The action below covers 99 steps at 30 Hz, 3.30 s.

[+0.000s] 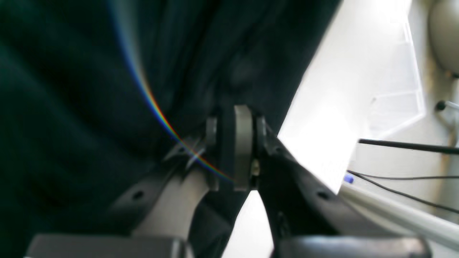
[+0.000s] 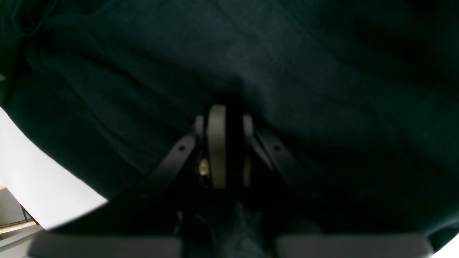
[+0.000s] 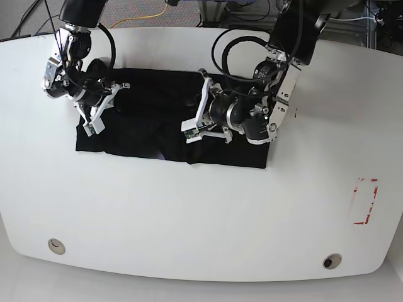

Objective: Layout the t-shirt on the table in an organized manner, then fold the t-shirt properly
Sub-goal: 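Lower the folded end onto the shirt's middle with the left gripper, then open the left gripper and reposition it on the folded layer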

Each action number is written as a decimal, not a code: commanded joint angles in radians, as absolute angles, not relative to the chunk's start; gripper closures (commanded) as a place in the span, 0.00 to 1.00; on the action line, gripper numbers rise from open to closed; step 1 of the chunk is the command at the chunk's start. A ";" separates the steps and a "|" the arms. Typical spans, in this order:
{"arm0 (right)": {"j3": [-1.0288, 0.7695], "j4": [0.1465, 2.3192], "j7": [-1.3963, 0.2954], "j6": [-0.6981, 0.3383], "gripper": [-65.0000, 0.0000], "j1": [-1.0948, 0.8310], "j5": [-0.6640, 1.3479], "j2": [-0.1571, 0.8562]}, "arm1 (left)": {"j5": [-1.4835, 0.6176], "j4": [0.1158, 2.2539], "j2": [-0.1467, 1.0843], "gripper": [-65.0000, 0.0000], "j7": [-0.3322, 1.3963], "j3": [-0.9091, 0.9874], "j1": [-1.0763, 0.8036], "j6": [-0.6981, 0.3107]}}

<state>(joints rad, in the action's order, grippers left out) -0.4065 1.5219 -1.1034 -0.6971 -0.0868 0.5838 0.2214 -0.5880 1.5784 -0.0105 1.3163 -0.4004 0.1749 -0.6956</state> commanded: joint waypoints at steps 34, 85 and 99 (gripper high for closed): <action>-0.409 1.534 -1.110 -0.698 0.90 -0.077 0.585 0.231 | -0.325 1.512 0.090 0.94 1.214 -0.134 0.197 -0.598; -0.407 1.534 -1.110 -0.698 0.90 -0.071 0.585 0.226 | -0.966 1.517 0.074 0.94 1.302 -0.222 0.280 -0.657; -0.407 1.534 -1.110 -0.698 0.90 -0.073 0.585 0.226 | -0.748 1.509 0.166 0.94 1.216 -0.200 0.269 -0.423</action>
<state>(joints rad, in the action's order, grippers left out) -0.4057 1.5219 -1.1072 -0.6968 -0.0814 0.5835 0.2157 -0.7567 1.4963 0.1654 1.2343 -0.1875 0.2520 -0.4259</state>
